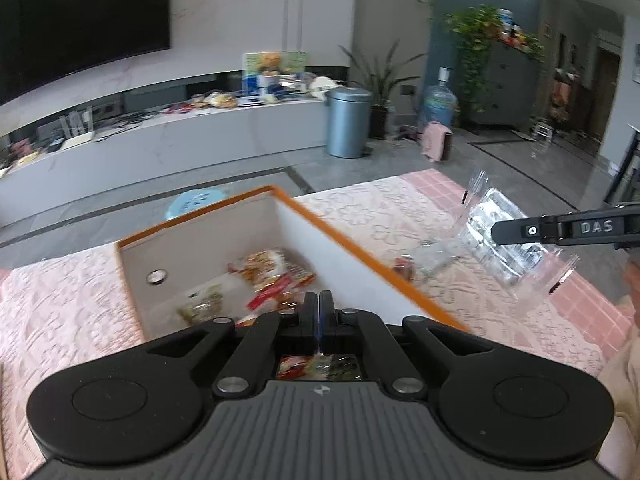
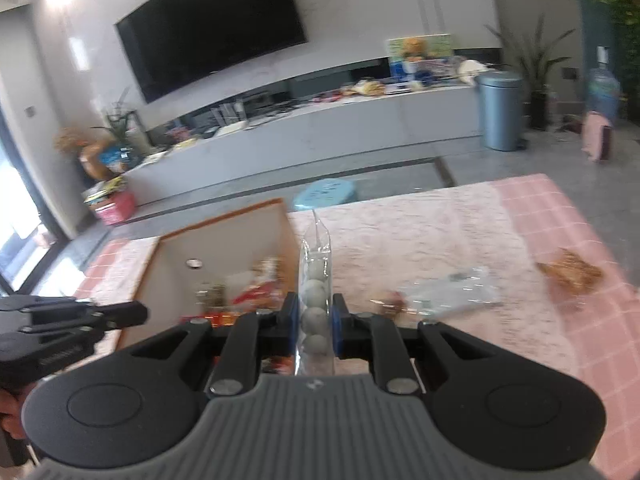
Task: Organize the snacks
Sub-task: 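Hold the white-ball packet near the box with the right gripper while the left approaches the egg packet, then grasp the clear brown-egg packet with the left gripper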
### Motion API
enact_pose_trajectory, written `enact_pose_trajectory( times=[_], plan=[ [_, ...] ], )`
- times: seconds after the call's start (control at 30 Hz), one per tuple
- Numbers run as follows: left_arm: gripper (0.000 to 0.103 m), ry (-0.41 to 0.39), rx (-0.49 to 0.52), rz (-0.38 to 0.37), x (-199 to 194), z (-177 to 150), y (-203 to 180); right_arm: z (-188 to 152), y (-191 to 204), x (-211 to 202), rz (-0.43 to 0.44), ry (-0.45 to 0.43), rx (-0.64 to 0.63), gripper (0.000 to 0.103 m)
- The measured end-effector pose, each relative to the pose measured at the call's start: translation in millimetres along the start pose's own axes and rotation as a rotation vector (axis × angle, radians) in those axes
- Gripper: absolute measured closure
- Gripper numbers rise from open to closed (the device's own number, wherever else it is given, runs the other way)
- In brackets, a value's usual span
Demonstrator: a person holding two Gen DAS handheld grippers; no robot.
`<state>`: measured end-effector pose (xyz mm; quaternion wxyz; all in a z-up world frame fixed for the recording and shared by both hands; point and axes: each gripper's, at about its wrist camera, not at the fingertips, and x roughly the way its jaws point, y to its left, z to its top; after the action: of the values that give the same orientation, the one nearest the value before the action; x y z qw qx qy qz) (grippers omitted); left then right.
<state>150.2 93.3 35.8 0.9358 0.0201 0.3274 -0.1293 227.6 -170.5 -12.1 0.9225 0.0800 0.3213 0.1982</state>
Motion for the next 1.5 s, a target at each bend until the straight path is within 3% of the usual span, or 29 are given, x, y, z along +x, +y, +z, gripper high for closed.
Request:
enact_pose_trajectory(
  times=[0.13,0.3,0.5,0.63,0.7,1.0,1.23,1.37,1.43,1.5],
  plan=[
    [0.097,-0.005,0.046,-0.048,11,11,-21,-6,-26,-6,-0.058,0.006,0.038,0.090],
    [0.073,0.003,0.153,-0.115,35,28,-55,-12,-51,-10,-0.088,0.019,0.078,0.090],
    [0.056,0.097,0.236,-0.165,83,40,-80,-21,-73,-5,-0.086,0.030,0.124,0.090],
    [0.052,0.185,0.295,-0.142,125,40,-94,-26,-89,0,-0.081,0.038,0.158,0.090],
    [0.044,0.227,0.321,-0.131,143,39,-101,-28,-96,3,-0.077,0.043,0.170,0.090],
    [0.030,0.410,0.340,-0.048,214,46,-111,-37,-121,21,-0.053,0.076,0.207,0.090],
    [0.030,0.524,0.280,0.001,249,51,-109,-41,-132,37,-0.038,0.096,0.228,0.090],
    [0.034,0.571,0.252,0.004,260,53,-106,-43,-136,41,-0.038,0.103,0.236,0.090],
    [0.041,0.595,0.243,0.013,265,54,-105,-44,-137,43,-0.040,0.108,0.240,0.090],
    [0.053,0.610,0.214,0.009,269,54,-102,-44,-136,44,-0.040,0.111,0.240,0.090]
  ],
)
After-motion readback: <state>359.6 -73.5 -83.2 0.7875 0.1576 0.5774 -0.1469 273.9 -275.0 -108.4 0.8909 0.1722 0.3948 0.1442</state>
